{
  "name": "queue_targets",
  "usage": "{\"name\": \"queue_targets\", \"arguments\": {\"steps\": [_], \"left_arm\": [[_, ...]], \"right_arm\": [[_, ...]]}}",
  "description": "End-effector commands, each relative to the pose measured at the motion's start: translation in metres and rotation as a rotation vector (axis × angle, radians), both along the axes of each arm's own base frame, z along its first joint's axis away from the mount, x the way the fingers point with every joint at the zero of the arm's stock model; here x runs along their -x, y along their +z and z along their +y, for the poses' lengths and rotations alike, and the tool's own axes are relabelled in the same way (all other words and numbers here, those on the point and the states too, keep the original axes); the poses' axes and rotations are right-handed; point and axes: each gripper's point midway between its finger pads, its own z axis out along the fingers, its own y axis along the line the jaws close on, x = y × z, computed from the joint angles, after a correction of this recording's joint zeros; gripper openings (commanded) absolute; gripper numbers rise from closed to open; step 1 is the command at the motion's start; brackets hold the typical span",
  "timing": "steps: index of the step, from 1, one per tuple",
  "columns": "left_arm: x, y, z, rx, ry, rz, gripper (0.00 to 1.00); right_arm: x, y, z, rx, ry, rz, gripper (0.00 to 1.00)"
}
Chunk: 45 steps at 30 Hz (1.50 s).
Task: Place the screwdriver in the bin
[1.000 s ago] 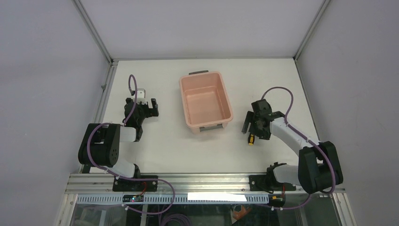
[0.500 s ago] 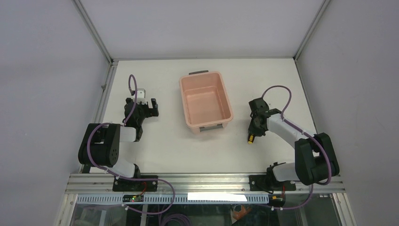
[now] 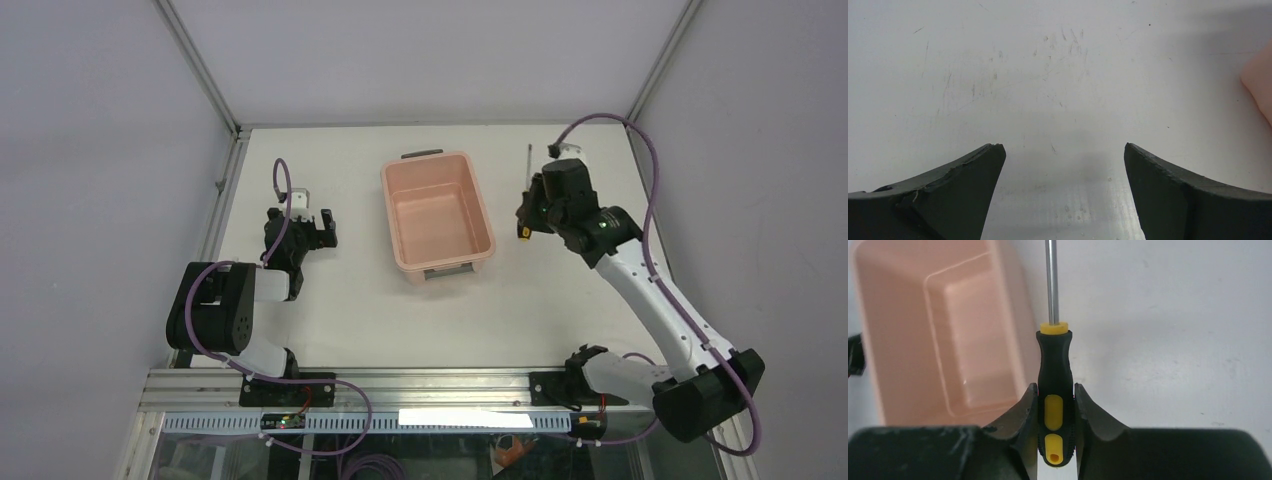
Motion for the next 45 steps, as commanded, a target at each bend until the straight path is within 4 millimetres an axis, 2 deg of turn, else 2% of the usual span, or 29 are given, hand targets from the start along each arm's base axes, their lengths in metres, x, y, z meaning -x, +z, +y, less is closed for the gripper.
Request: {"name": "queue_targets", "arguments": {"steps": [1,4,8,9,10,13,15,22,28,35,37,40,43,45], "left_arm": [[-0.005,0.017,-0.005,0.020,-0.009,-0.055,0.99],[-0.004,0.016,-0.005,0.020,-0.009,-0.053,0.99],[-0.005,0.016,-0.005,0.020,-0.009,-0.054,0.99],[-0.005,0.017,-0.005,0.020,-0.008,-0.055,0.99],[-0.005,0.016,-0.005,0.020,-0.009,-0.054,0.99],[-0.004,0.016,-0.005,0.020,-0.009,-0.053,0.99],[-0.004,0.016,-0.005,0.020,-0.009,-0.053,0.99],[-0.005,0.017,-0.005,0.020,-0.010,-0.055,0.99],[-0.005,0.017,-0.005,0.020,-0.008,-0.055,0.99],[-0.005,0.017,-0.005,0.020,-0.010,-0.054,0.99],[-0.005,0.017,-0.005,0.020,-0.009,-0.055,0.99],[-0.005,0.017,-0.005,0.020,-0.010,-0.055,0.99],[-0.005,0.016,-0.005,0.020,-0.009,-0.054,0.99],[-0.005,0.017,-0.005,0.020,-0.009,-0.055,0.99]], "right_arm": [[-0.002,0.035,0.074,-0.010,0.244,-0.065,0.00],[-0.003,0.046,0.123,0.057,0.371,-0.098,0.00],[-0.007,0.043,0.177,0.139,0.497,-0.099,0.00],[-0.013,0.031,0.185,0.167,0.514,-0.076,0.00],[-0.017,0.029,0.190,0.175,0.520,-0.074,0.00],[-0.032,0.006,0.202,0.230,0.532,-0.041,0.00],[-0.038,-0.014,0.211,0.257,0.551,-0.006,0.00],[-0.040,-0.081,0.216,0.323,0.571,0.127,0.06],[-0.042,-0.123,0.214,0.294,0.549,0.214,0.07],[-0.041,-0.161,0.203,0.278,0.496,0.292,0.24],[-0.042,-0.164,0.201,0.272,0.479,0.285,0.27],[-0.045,-0.155,0.199,0.277,0.466,0.271,0.44],[-0.052,-0.119,0.198,0.279,0.463,0.203,0.50],[-0.055,-0.086,0.197,0.261,0.467,0.133,0.61]]}}
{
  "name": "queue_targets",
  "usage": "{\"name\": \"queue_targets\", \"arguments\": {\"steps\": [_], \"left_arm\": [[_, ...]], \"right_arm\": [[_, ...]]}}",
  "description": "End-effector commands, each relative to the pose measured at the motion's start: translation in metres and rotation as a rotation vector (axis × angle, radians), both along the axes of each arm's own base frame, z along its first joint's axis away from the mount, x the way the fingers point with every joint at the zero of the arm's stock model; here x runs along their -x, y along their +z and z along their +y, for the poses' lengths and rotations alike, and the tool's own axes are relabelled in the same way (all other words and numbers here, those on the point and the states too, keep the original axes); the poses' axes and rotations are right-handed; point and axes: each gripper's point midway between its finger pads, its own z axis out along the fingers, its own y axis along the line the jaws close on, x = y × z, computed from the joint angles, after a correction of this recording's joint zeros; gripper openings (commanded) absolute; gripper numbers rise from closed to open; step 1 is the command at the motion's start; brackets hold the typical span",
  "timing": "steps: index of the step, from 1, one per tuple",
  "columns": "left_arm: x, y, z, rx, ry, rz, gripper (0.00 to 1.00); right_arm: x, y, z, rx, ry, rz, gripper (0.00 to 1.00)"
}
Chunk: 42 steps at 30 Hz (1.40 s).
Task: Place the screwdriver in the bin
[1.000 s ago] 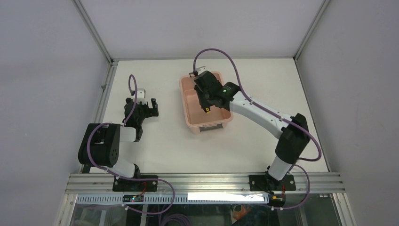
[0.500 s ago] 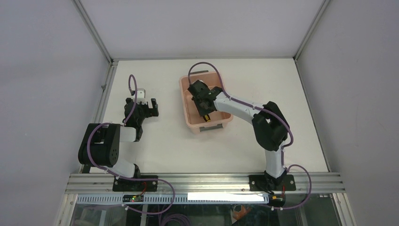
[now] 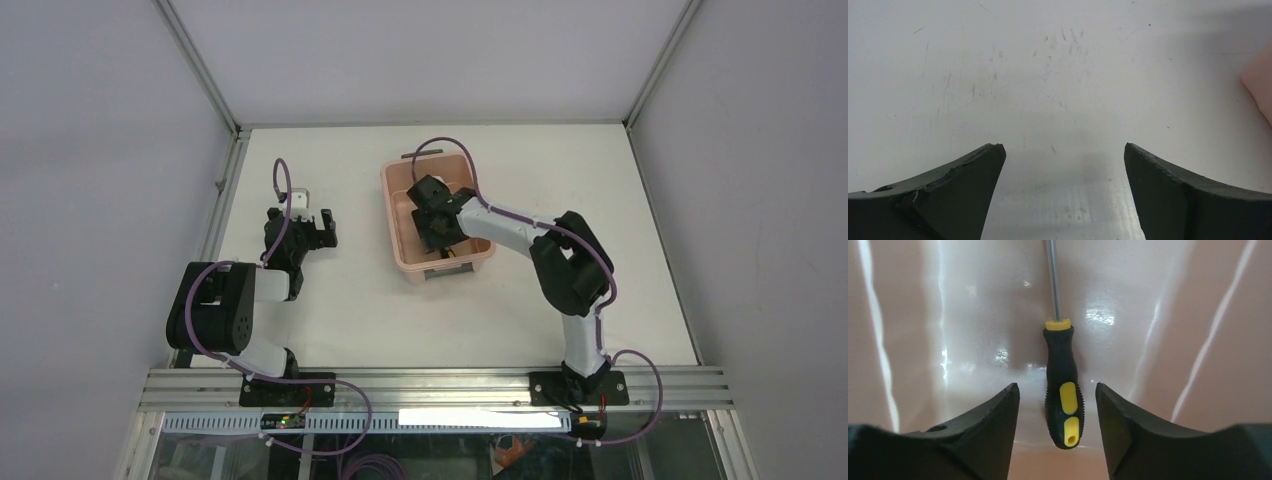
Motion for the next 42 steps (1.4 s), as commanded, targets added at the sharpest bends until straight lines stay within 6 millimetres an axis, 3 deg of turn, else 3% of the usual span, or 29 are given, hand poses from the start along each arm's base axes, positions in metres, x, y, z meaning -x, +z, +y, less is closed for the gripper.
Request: {"name": "queue_targets", "arguments": {"steps": [1,5,7,10,16,17,21,24,27,29,33,42], "left_arm": [[-0.005,0.016,-0.005,0.020,-0.009,-0.054,0.99],[-0.005,0.016,-0.005,0.020,-0.009,-0.054,0.99],[-0.005,0.016,-0.005,0.020,-0.009,-0.054,0.99],[-0.005,0.016,-0.005,0.020,-0.009,-0.054,0.99],[-0.005,0.016,-0.005,0.020,-0.009,-0.054,0.99],[-0.005,0.017,-0.005,0.020,-0.009,-0.055,0.99],[-0.005,0.017,-0.005,0.020,-0.009,-0.055,0.99],[-0.005,0.017,-0.005,0.020,-0.010,-0.055,0.99],[-0.005,0.017,-0.005,0.020,-0.010,-0.055,0.99],[-0.005,0.016,-0.004,0.020,-0.008,-0.054,0.99],[-0.005,0.016,-0.005,0.020,-0.009,-0.054,0.99],[-0.005,0.017,-0.005,0.020,-0.009,-0.054,0.99]], "right_arm": [[-0.023,0.102,0.010,-0.135,0.002,-0.220,0.67],[-0.019,0.173,0.000,-0.227,0.022,-0.362,0.87],[-0.014,0.200,-0.011,-0.252,0.033,-0.425,0.98],[-0.010,0.222,-0.045,-0.243,-0.019,-0.498,0.99],[-0.015,0.224,-0.155,-0.263,-0.273,-0.522,0.99],[-0.020,0.224,-0.183,-0.256,-0.344,-0.528,0.99],[-0.026,0.218,-0.263,-0.227,-0.539,-0.522,0.99],[-0.030,0.207,-0.303,-0.255,-0.637,-0.478,0.99],[-0.034,0.198,-0.329,-0.210,-0.693,-0.474,0.99],[-0.034,0.191,-0.339,-0.159,-0.717,-0.460,0.99],[-0.039,0.189,-0.337,-0.186,-0.726,-0.478,0.99],[-0.037,0.209,-0.305,-0.331,-0.558,-0.552,0.99]]}}
